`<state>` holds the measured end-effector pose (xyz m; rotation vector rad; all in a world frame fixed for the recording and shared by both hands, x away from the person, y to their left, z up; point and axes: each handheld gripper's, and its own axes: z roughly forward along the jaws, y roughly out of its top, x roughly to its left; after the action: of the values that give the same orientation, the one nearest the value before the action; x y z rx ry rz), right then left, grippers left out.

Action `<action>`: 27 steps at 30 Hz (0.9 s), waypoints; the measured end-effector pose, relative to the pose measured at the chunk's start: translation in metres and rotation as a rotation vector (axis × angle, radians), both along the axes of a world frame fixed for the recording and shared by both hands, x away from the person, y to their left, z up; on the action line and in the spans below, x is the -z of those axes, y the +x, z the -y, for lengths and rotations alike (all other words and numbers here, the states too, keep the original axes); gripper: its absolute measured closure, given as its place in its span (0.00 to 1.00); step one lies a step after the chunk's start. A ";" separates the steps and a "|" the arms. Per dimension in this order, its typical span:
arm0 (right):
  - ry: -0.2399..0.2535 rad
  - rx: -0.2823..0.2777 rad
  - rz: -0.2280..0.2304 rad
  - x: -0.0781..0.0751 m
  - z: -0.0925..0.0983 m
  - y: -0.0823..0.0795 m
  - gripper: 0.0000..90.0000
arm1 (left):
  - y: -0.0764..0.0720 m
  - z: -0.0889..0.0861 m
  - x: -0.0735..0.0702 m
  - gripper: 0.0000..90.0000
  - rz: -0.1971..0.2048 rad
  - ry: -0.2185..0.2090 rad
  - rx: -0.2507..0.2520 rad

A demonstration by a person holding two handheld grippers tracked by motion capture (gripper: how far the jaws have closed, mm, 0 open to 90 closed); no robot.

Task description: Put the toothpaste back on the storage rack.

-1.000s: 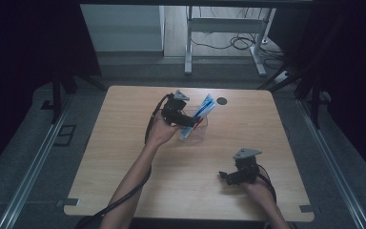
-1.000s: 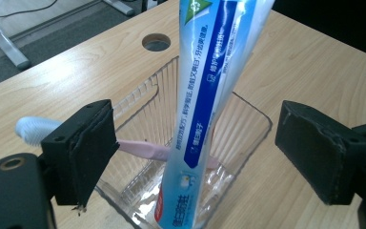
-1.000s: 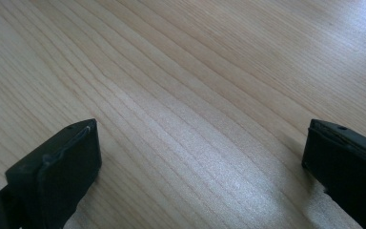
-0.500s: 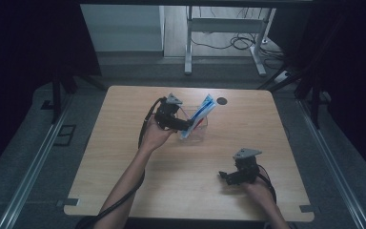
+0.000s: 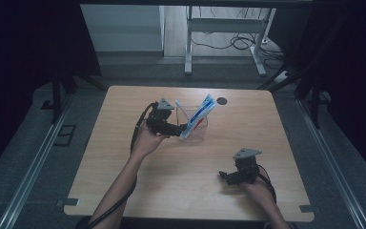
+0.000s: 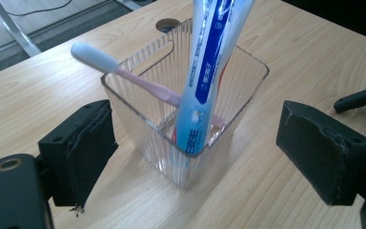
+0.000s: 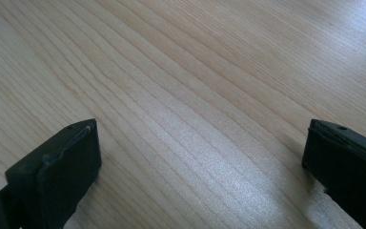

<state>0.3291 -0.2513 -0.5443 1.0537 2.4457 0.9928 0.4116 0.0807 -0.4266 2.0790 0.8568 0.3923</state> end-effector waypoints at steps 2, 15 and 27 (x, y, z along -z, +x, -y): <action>-0.001 0.000 0.000 0.000 0.000 0.000 0.00 | -0.002 -0.001 0.001 0.14 0.001 0.001 -0.003; 0.000 0.000 -0.001 0.000 0.000 0.000 0.00 | -0.025 -0.020 0.022 0.14 0.001 0.019 -0.022; 0.001 0.001 -0.001 0.000 0.000 0.000 0.00 | -0.044 -0.039 0.049 0.15 -0.019 -0.002 -0.052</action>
<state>0.3290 -0.2511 -0.5442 1.0563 2.4457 0.9934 0.3674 0.1200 -0.4752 2.0652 0.9238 0.4004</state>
